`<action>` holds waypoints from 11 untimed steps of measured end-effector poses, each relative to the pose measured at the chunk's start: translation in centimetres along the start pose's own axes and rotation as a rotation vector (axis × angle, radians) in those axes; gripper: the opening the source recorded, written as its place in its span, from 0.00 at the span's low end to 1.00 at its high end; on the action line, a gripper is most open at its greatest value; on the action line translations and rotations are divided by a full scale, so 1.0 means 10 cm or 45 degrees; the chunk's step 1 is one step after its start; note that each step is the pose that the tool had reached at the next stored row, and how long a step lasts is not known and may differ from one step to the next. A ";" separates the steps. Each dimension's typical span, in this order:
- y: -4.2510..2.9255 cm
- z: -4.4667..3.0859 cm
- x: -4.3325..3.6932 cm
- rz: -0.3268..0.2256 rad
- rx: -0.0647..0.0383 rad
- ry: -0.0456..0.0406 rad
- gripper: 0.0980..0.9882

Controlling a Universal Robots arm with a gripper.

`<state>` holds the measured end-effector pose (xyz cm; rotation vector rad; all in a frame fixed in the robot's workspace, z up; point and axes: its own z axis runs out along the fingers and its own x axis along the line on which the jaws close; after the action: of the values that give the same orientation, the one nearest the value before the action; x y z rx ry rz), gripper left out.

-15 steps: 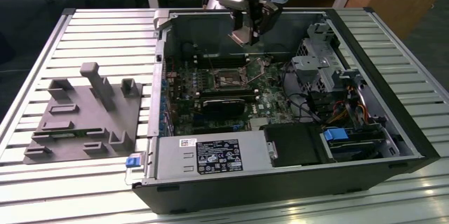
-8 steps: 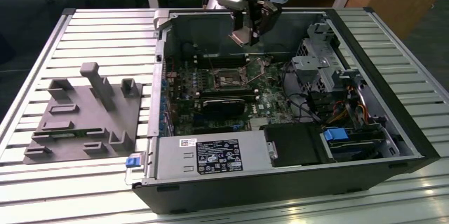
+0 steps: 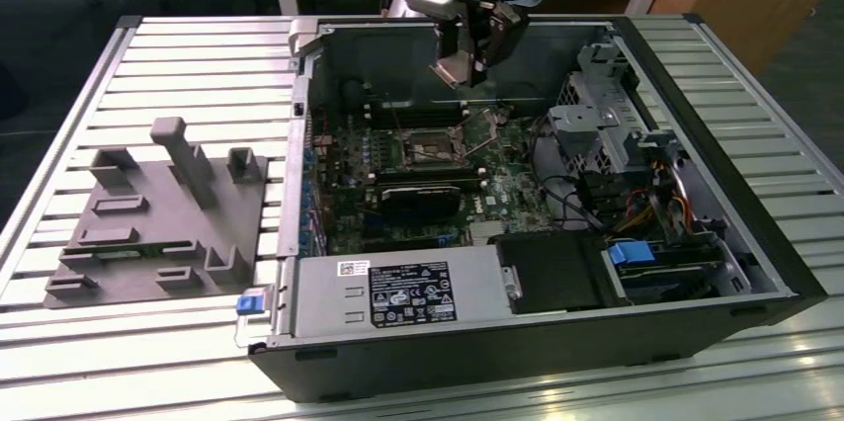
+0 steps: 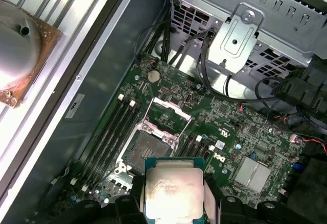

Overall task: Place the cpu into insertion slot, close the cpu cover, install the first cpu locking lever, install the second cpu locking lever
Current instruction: 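Place the cpu into insertion slot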

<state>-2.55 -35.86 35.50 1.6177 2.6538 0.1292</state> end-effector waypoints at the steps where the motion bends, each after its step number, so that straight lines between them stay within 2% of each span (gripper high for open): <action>1: 0.000 0.001 0.000 0.004 0.000 0.000 0.50; 11: -0.001 0.018 0.000 0.025 0.000 -0.002 0.50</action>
<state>-2.55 -35.86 35.32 1.6433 2.6372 0.1287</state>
